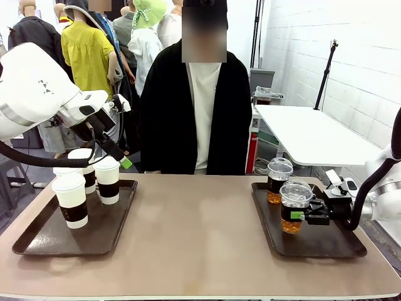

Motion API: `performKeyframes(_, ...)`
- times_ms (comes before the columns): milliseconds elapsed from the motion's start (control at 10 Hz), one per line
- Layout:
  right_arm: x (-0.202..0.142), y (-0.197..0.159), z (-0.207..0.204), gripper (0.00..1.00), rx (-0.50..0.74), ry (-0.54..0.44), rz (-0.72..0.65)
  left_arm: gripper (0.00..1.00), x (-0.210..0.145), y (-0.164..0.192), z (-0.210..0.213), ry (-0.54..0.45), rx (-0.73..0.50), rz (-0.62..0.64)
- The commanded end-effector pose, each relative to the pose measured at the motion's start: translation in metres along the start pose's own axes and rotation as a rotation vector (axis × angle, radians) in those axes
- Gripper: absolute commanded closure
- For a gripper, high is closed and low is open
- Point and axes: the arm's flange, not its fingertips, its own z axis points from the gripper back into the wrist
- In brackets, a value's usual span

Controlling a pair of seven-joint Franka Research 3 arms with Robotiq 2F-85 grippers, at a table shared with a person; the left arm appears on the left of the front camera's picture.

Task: Distribute the coffee onto the tray.
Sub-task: Pick up another iced Americano from the middle of the table and place it on the right Handle tray.

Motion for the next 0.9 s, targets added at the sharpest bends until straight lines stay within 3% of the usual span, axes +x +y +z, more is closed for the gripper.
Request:
performKeyframes(0, 0.000, -0.009, -0.002, 0.38, -0.006, -0.055, 0.019, 0.00, -0.002, 0.001, 0.002, -0.006, -0.015, -0.006)
performKeyframes(800, -0.012, -0.018, -0.009, 0.38, -0.004, -0.056, -0.029, 0.00, -0.002, 0.001, 0.002, -0.006, -0.015, -0.006)
